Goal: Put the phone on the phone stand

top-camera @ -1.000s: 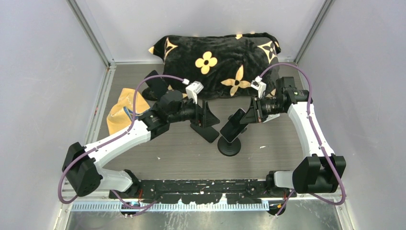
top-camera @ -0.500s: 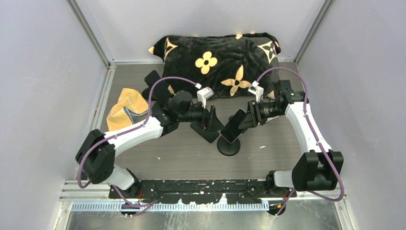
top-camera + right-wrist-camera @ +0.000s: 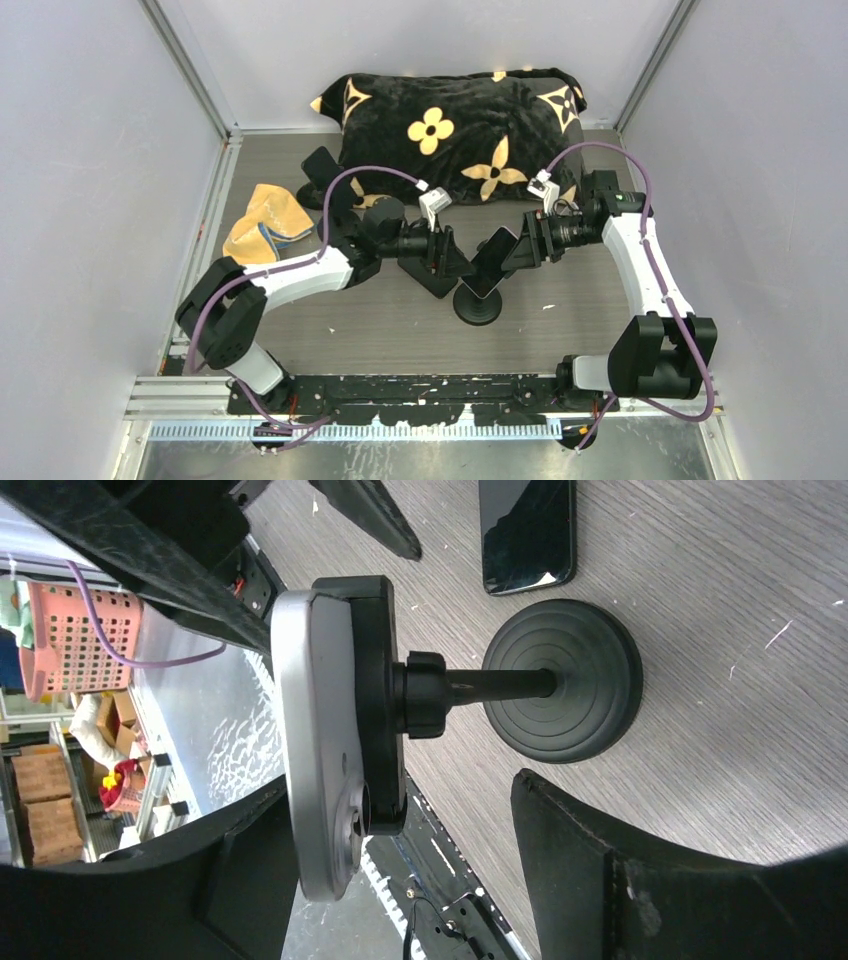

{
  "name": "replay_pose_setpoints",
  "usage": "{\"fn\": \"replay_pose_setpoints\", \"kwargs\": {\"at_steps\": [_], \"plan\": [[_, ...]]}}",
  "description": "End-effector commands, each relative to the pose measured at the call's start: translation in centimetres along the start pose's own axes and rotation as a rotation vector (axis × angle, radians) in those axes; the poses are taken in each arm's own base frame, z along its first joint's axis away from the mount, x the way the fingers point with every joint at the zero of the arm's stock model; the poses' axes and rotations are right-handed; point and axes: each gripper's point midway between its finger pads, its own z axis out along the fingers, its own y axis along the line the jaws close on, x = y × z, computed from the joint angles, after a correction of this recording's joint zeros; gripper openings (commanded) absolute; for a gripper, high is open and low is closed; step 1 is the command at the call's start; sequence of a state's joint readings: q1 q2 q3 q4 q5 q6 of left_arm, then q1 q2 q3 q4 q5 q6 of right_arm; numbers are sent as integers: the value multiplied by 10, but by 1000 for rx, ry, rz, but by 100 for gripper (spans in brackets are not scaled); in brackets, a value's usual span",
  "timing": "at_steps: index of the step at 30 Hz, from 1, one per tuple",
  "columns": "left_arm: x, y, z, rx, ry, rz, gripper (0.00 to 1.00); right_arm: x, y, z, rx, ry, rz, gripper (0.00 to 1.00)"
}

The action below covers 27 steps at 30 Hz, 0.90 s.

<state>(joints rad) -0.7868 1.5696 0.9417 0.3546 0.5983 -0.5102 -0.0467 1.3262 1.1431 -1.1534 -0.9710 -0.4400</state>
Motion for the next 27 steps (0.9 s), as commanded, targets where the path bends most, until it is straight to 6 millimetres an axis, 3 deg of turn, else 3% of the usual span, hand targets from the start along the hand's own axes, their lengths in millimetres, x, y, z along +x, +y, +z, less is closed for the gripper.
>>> {"fn": "replay_pose_setpoints", "kwargs": {"at_steps": [1, 12, 17, 21, 27], "plan": [[-7, -17, 7, 140, -31, 24, 67, -8, 20, -11, -54, -59, -71, 77], [2, -12, 19, 183, 19, 14, 52, -5, 26, -15, -69, -79, -92, 77], [7, -14, 21, 217, 30, 13, 31, -4, 25, -15, -68, -80, -89, 77], [8, -14, 22, 233, 26, 12, 27, -4, 24, -15, -66, -82, -89, 77], [5, -19, 21, 271, -1, 34, 9, -3, 23, -16, -63, -85, -89, 77]]}}
